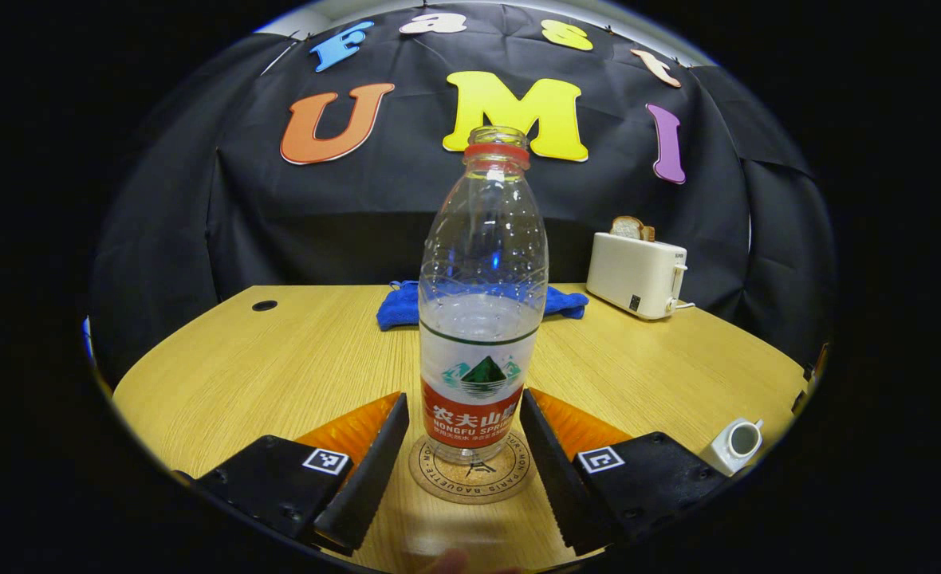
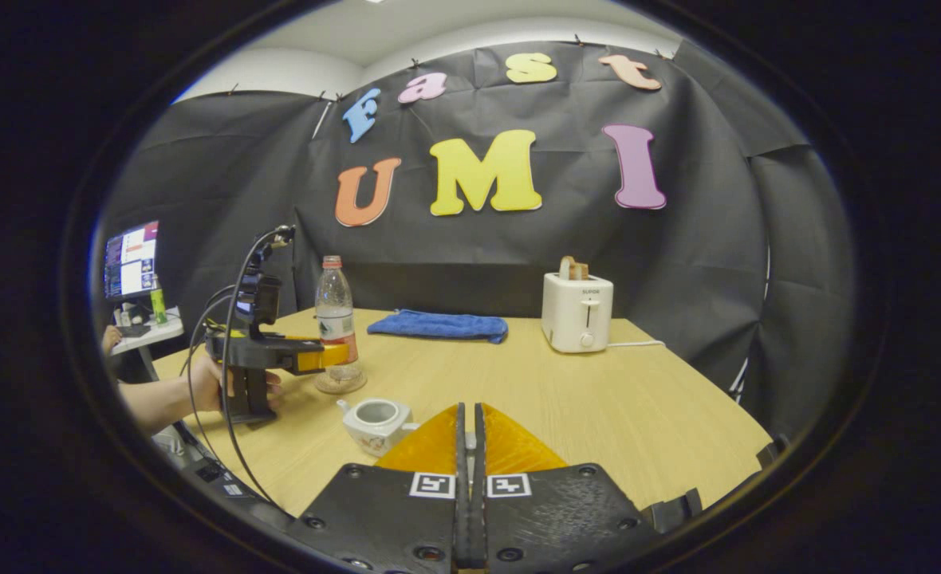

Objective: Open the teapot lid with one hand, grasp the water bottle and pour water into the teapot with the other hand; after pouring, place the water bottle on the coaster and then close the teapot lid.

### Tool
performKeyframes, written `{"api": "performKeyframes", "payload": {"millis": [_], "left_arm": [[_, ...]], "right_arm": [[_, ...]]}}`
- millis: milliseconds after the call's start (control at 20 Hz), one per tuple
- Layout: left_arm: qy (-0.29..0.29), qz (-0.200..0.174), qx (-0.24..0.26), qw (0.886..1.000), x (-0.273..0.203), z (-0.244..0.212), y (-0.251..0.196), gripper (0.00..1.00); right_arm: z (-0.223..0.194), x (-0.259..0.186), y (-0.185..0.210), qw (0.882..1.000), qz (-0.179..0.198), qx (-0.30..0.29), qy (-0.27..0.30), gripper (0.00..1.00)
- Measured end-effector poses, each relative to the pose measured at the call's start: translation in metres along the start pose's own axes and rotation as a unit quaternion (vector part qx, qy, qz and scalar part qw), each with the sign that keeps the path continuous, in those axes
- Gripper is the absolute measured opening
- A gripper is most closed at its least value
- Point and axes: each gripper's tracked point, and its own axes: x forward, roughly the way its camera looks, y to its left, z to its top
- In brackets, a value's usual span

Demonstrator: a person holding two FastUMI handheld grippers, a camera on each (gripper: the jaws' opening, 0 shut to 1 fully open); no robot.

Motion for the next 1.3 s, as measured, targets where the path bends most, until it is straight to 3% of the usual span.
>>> {"api": "performKeyframes", "payload": {"millis": [50, 100, 350, 500, 950, 1100, 1300], "left_arm": [[0.001, -0.001, -0.002, 1.0, 0.0, -0.002, -0.001, 0.89], [-0.001, -0.003, -0.003, 1.0, -0.002, -0.002, -0.001, 0.99], [0.005, 0.003, -0.003, 1.0, -0.007, -0.006, 0.003, 0.99], [0.02, 0.013, -0.032, 0.999, -0.039, -0.02, 0.011, 0.99], [-0.098, 0.104, -0.037, 0.989, -0.165, 0.014, 0.044, 0.99], [-0.117, 0.13, -0.014, 0.984, -0.185, 0.018, 0.054, 0.99], [-0.135, 0.137, -0.017, 0.981, -0.197, 0.03, 0.052, 0.99]], "right_arm": [[0.0, 0.0, -0.001, 1.0, 0.0, 0.001, 0.0, 0.0], [-0.001, 0.001, 0.0, 1.0, 0.001, 0.002, 0.0, 0.0], [-0.001, 0.002, 0.007, 1.0, 0.008, 0.0, 0.002, 0.0], [0.003, 0.005, 0.016, 1.0, 0.019, -0.002, -0.005, 0.0], [0.034, 0.05, 0.073, 0.995, 0.091, -0.016, -0.038, 0.0], [0.029, 0.067, 0.087, 0.993, 0.107, -0.027, -0.036, 0.0], [0.014, 0.083, 0.103, 0.992, 0.122, -0.032, -0.024, 0.0]]}}
